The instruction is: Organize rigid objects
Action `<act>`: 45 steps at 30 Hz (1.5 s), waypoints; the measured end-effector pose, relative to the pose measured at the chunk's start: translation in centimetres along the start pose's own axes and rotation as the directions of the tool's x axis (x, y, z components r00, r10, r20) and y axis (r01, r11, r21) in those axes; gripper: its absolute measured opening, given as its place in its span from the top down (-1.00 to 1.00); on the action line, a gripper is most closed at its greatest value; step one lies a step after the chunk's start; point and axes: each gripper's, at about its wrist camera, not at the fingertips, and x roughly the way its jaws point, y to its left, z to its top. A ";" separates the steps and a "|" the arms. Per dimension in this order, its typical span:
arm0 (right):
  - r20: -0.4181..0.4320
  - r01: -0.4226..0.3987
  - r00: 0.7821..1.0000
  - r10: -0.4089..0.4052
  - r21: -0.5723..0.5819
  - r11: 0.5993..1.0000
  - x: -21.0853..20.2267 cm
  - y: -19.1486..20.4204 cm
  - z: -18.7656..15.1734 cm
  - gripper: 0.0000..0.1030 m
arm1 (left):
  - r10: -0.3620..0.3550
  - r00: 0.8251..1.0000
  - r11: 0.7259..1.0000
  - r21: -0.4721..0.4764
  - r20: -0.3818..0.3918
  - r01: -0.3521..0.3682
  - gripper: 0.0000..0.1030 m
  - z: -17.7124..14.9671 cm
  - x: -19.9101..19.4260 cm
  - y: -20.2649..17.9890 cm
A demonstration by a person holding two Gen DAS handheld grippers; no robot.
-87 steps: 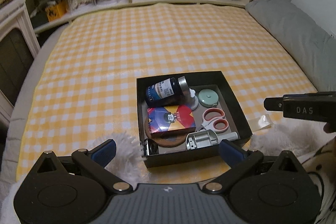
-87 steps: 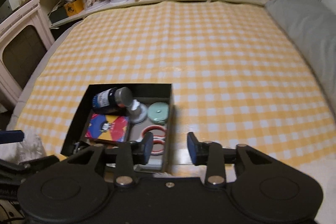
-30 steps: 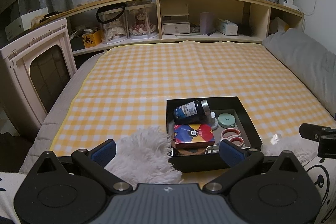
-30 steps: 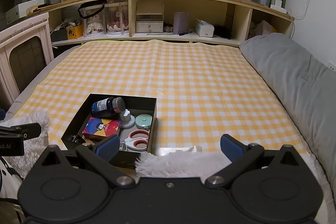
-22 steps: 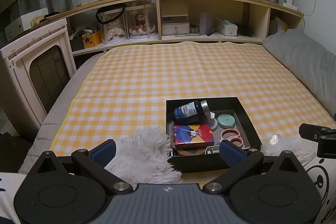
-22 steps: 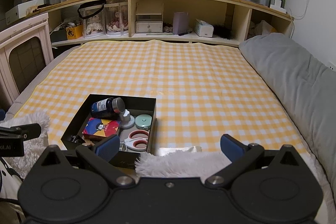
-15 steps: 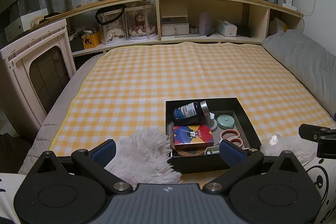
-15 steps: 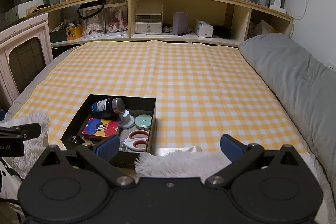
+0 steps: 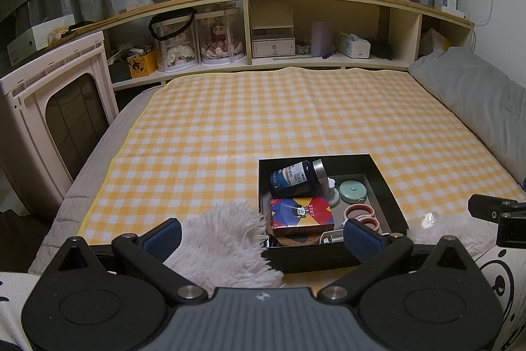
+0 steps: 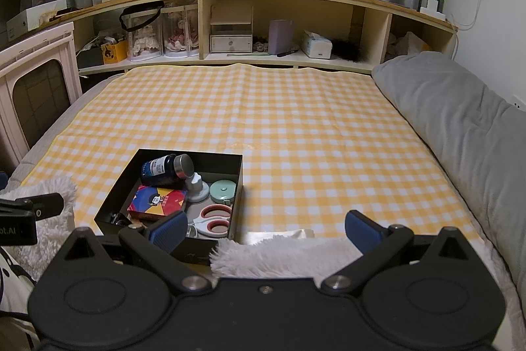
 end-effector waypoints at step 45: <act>0.002 0.001 1.000 -0.001 0.006 1.000 0.0 -0.2 0.1 -1.00 | -0.002 1.000 1.000 -0.006 0.012 0.002 -1.00 0.3 -0.2 -0.2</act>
